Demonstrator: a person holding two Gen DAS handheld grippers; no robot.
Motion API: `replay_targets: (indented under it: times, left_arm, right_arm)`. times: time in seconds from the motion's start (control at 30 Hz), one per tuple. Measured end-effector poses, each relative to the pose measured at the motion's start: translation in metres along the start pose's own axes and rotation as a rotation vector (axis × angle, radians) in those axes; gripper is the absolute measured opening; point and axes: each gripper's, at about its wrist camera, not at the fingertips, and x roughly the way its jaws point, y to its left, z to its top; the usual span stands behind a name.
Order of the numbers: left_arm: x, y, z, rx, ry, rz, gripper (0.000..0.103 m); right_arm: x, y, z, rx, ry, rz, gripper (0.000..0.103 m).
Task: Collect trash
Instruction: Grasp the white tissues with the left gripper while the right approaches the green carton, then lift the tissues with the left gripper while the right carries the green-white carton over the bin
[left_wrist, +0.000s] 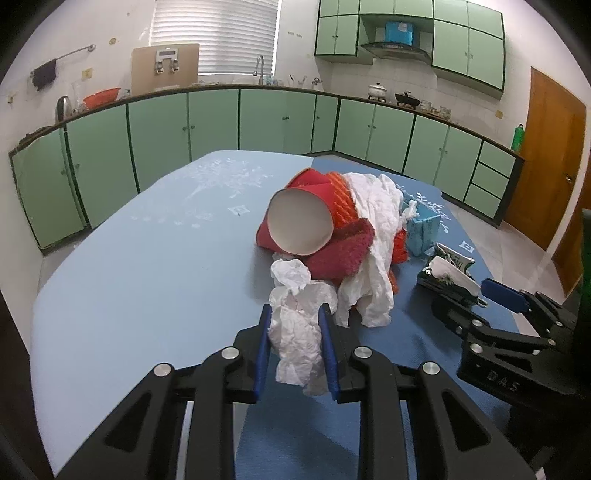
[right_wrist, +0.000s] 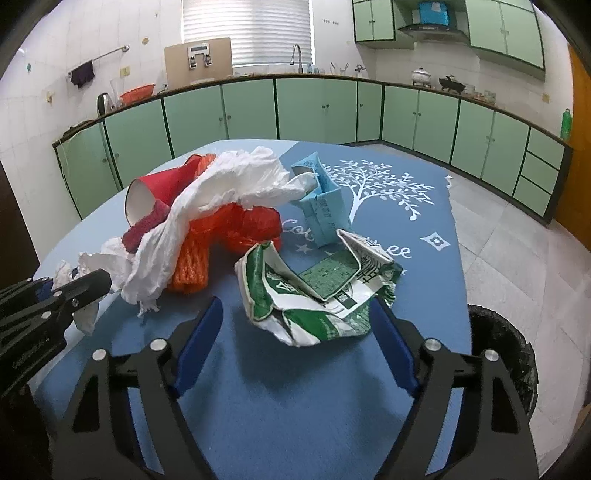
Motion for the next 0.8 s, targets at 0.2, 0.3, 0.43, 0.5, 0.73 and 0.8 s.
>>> replay_targets:
  times: [0.2, 0.3, 0.43, 0.5, 0.73, 0.8]
  left_arm:
    - [0.003, 0.0, -0.001, 0.005, 0.014, -0.008, 0.025]
    - [0.009, -0.001, -0.001, 0.009, 0.037, -0.016, 0.028]
    - [0.016, -0.001, 0.001, 0.011, 0.051, -0.021, 0.031]
    - [0.015, -0.001, 0.002, 0.011, 0.047, -0.023, 0.027]
    - [-0.001, -0.002, 0.011, 0.017, -0.01, -0.021, 0.023]
    - [-0.008, -0.004, 0.016, 0.014, -0.028, -0.025, 0.023]
  right_arm:
    - [0.009, -0.003, 0.005, 0.002, 0.018, 0.007, 0.064]
    - [0.011, -0.006, 0.005, 0.008, 0.033, 0.031, 0.046]
    - [0.008, -0.007, 0.005, -0.008, 0.024, 0.044, 0.032]
    - [0.004, -0.008, 0.006, -0.016, 0.009, 0.042, 0.02]
    - [-0.017, -0.02, 0.018, -0.011, -0.041, 0.059, 0.009]
    - [-0.023, -0.021, 0.021, -0.007, -0.053, 0.071, 0.008]
